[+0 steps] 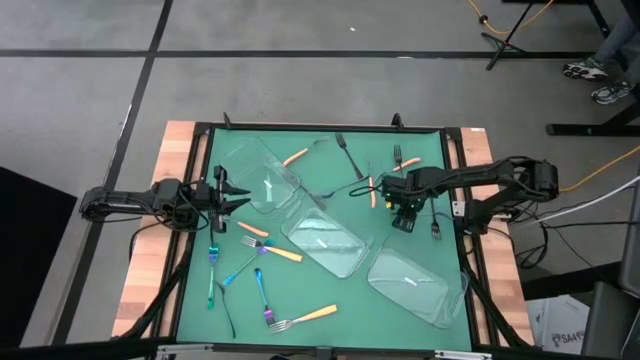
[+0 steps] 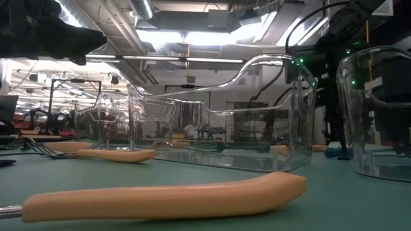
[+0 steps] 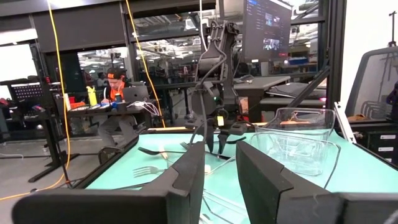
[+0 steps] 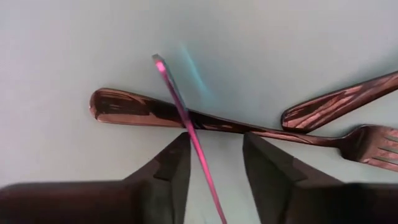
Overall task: Sort silverware by color (type)
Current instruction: Put the blue fork into the center transparent bin
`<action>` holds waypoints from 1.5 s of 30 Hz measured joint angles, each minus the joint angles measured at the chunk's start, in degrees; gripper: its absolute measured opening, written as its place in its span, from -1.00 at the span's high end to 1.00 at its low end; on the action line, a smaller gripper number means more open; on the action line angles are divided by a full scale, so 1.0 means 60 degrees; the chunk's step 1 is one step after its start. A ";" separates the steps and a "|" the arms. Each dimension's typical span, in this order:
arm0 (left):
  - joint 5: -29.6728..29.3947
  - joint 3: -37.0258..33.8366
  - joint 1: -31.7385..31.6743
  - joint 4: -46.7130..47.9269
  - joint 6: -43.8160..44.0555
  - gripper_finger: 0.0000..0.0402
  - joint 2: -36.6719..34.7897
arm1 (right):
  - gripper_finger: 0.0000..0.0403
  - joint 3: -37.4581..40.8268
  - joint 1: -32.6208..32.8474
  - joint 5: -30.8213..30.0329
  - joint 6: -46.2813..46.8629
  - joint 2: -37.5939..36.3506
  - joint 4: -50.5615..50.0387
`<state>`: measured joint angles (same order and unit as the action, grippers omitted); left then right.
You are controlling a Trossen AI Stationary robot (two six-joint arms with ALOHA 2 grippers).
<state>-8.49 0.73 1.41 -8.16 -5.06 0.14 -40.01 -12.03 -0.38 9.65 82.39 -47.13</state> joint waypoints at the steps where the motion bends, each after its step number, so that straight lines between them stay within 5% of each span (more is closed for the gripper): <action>1: 0.0000 0.0000 0.0003 0.0000 0.0000 0.57 0.0000 | 0.45 0.0004 0.0000 0.0000 0.0000 0.0000 0.0005; 14: 0.0000 -0.0002 0.0002 0.0000 -0.0003 0.57 0.0000 | 0.97 0.0004 0.0000 0.0178 -0.0166 0.0000 0.0157; 31: 0.0000 0.0000 0.0000 0.0002 -0.0003 0.57 0.0000 | 0.99 -0.0155 0.0000 0.0178 -0.0165 0.0000 -0.0002; 45: 0.0000 -0.0001 0.0003 0.0002 -0.0007 0.57 0.0002 | 1.00 -0.2655 0.0000 0.0154 -0.0168 0.0000 -0.1871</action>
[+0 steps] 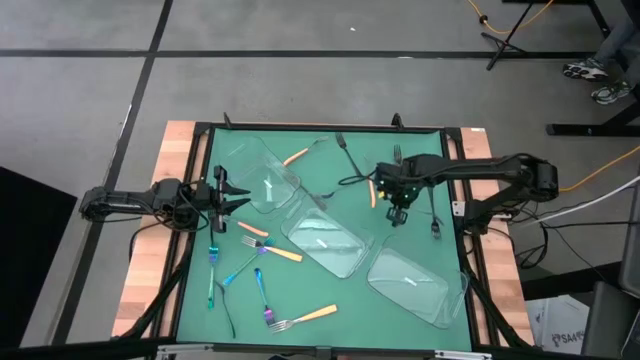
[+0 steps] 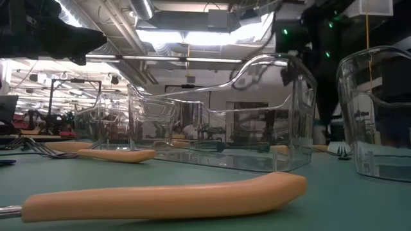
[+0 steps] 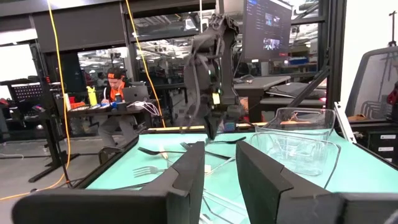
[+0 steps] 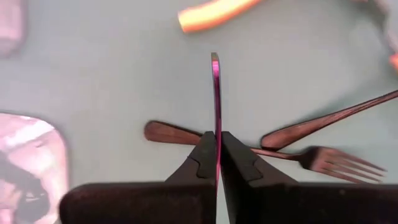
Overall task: Sort silverware by color (type)
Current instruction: Put the blue fork into the center transparent bin
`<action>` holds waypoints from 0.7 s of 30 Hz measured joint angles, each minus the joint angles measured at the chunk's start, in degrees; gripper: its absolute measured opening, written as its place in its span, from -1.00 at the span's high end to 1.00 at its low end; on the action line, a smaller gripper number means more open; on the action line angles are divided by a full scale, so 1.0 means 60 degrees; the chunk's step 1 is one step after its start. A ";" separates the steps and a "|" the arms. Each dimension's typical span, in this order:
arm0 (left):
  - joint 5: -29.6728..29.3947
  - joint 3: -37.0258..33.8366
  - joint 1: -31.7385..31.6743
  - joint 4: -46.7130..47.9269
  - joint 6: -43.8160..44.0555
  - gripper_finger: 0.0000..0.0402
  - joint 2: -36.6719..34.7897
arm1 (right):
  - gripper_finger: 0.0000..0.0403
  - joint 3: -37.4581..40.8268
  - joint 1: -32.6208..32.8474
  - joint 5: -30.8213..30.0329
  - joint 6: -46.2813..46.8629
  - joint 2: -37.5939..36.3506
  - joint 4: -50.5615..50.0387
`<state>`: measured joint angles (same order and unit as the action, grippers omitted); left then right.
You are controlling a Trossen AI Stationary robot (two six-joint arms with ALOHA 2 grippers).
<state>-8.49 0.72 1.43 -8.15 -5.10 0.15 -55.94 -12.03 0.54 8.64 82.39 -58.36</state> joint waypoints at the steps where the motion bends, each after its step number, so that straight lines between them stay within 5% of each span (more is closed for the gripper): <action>1: 0.0000 0.0001 -0.0003 -0.0001 0.0000 0.57 -0.0002 | 1.00 -0.0265 0.0000 -0.0001 0.0000 0.0000 -0.0202; 11: 0.0000 0.0002 -0.0001 0.0000 0.0001 0.57 0.0001 | 1.00 -0.3168 0.0000 0.0012 0.0007 0.0000 -0.1005; 21: -0.0002 -0.0001 -0.0002 0.0001 0.0000 0.57 -0.0001 | 1.00 -0.4891 0.0004 0.0845 0.0011 -0.0004 0.0243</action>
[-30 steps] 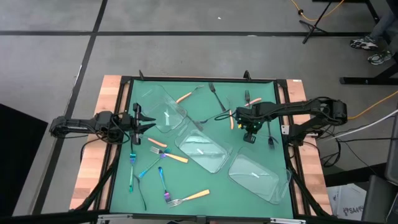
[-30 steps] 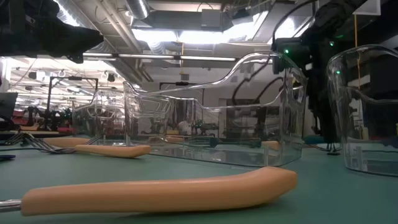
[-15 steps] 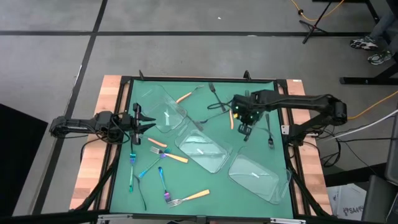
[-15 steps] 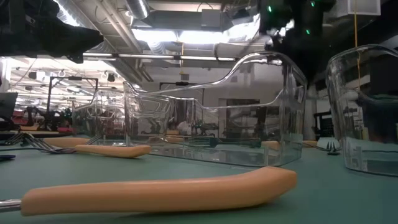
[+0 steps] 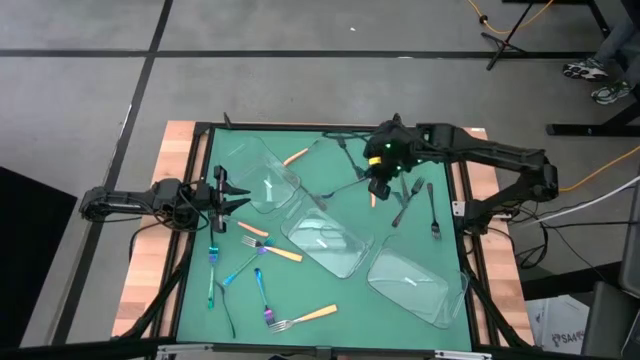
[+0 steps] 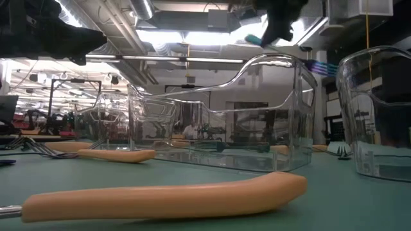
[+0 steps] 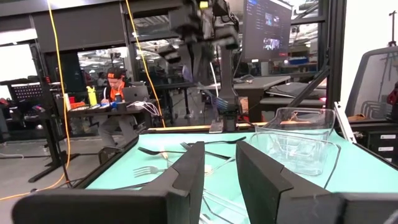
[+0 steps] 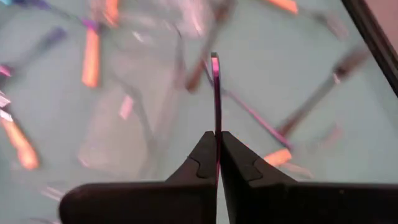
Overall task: Sort silverware by color (type)
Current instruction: Put the blue fork into the center transparent bin
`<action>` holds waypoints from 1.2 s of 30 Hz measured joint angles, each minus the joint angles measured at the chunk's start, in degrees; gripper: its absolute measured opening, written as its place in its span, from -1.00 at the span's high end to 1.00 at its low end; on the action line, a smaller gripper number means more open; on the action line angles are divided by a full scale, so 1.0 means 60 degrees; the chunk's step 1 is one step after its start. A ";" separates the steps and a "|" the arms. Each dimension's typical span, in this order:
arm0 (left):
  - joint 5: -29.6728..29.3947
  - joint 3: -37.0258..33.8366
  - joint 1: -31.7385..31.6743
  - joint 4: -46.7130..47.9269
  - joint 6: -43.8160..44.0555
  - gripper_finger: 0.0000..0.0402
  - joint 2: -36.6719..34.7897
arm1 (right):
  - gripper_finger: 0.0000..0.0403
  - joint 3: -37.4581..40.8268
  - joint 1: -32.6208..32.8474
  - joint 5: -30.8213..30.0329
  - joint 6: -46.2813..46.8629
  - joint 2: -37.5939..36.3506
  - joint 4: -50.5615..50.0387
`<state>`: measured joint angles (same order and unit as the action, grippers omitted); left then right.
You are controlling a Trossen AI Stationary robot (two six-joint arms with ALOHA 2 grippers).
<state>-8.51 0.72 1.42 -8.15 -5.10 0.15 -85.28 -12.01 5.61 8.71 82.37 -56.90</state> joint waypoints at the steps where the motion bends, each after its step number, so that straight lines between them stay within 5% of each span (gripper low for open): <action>1: -0.0001 0.0001 0.0000 -0.0001 0.0000 0.57 0.0001 | 1.00 -0.0050 0.0008 0.0163 0.0004 0.0000 0.0283; 7: -0.0001 0.0003 0.0002 -0.0001 0.0000 0.57 -0.0001 | 1.00 -0.0083 0.0040 0.1179 0.0005 0.0011 0.2362; 17: -0.0435 -0.0001 0.0001 0.0005 -0.0018 0.57 0.0001 | 1.00 -0.0086 0.1193 0.1365 -0.0001 0.0543 0.4746; 36: -0.0504 0.0003 0.0001 -0.0003 0.0005 0.57 -0.0001 | 1.00 -0.0083 0.2320 0.1514 -0.0004 0.2656 0.5663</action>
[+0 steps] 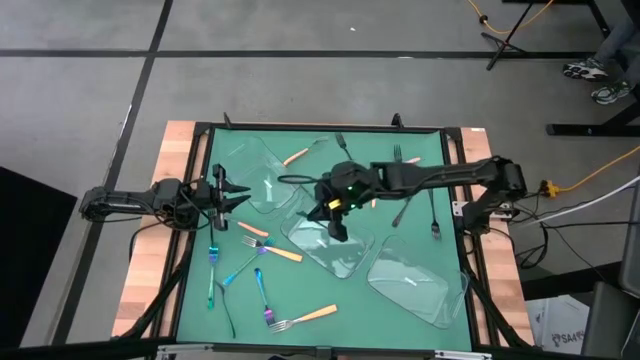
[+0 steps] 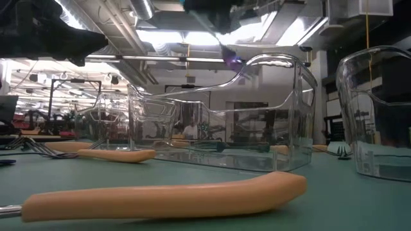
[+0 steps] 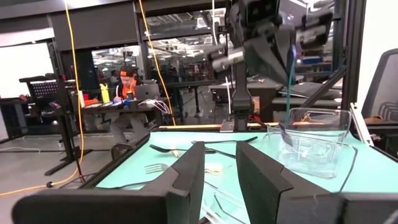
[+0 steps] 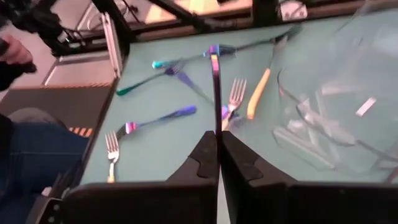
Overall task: Sort silverware by color (type)
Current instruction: Put the blue fork into the center transparent bin
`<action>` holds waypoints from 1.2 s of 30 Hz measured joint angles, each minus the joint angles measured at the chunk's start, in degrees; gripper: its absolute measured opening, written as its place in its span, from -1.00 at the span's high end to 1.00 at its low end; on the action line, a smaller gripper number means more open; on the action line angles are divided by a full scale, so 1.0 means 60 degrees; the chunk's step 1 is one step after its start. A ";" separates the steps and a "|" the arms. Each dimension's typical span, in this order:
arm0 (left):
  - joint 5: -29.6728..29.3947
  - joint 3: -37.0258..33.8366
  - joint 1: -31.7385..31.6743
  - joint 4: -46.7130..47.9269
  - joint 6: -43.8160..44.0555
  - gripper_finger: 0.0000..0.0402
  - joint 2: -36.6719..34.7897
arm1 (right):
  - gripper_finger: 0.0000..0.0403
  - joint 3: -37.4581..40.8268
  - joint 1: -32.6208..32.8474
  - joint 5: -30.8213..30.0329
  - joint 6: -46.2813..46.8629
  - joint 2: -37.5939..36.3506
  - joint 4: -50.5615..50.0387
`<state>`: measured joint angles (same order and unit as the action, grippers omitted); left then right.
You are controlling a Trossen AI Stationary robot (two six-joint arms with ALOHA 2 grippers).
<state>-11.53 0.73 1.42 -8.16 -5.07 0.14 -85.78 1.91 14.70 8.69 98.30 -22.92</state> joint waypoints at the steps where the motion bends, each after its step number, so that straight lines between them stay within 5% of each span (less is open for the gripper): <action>1: 0.0000 -0.0002 -0.0001 0.0004 -0.0001 0.57 0.0002 | 1.00 0.0000 0.0000 0.0008 0.0003 0.0110 -0.0094; 36: 0.0004 -0.0004 -0.0002 0.0004 -0.0005 0.57 0.0003 | 1.00 0.0007 -0.0007 0.0026 0.0002 0.3039 -0.1287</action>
<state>-11.51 0.71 1.41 -8.14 -5.10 0.16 -85.73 1.87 14.85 8.70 116.54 -30.64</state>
